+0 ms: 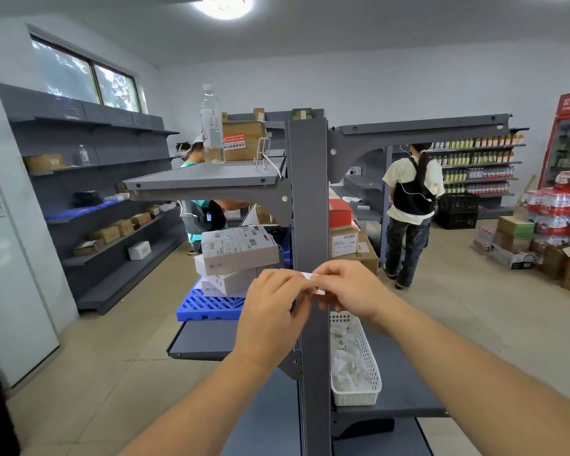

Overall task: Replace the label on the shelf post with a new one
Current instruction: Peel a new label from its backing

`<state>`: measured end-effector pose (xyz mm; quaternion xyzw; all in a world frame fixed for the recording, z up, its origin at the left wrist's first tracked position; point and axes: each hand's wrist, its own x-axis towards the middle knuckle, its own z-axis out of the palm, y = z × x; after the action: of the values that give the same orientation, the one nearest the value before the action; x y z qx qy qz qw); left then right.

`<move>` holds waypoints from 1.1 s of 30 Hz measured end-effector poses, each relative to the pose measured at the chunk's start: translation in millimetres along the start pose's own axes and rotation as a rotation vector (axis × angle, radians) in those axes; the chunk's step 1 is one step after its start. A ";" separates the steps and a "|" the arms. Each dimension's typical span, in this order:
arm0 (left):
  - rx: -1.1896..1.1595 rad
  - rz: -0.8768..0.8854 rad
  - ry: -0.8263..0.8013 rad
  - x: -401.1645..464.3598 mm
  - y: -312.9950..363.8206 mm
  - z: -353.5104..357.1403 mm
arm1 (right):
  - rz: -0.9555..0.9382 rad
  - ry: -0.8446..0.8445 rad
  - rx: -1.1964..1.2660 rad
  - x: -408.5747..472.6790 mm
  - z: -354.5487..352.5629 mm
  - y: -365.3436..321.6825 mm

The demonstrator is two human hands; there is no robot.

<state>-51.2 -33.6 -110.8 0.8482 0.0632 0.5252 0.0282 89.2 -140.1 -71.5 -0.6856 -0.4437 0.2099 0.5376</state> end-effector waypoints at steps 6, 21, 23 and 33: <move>-0.310 -0.446 0.037 5.0 14.7 -9.2 | -0.062 0.085 -0.054 -1.3 -6.5 -2.2; -0.475 -0.621 -0.013 16.2 18.9 -11.3 | -0.117 0.076 -0.068 -6.6 -5.9 -1.3; -0.454 -0.591 0.008 16.5 19.7 -12.5 | -0.102 0.122 -0.030 -5.9 -5.3 -0.1; -0.142 -0.204 0.077 15.1 11.4 -13.7 | -0.042 -0.031 0.201 -20.3 2.5 -19.9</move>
<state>-55.9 -43.1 -90.0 0.8123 0.1131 0.5551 0.1390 69.1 -155.1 -57.8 -0.6155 -0.4428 0.2528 0.6010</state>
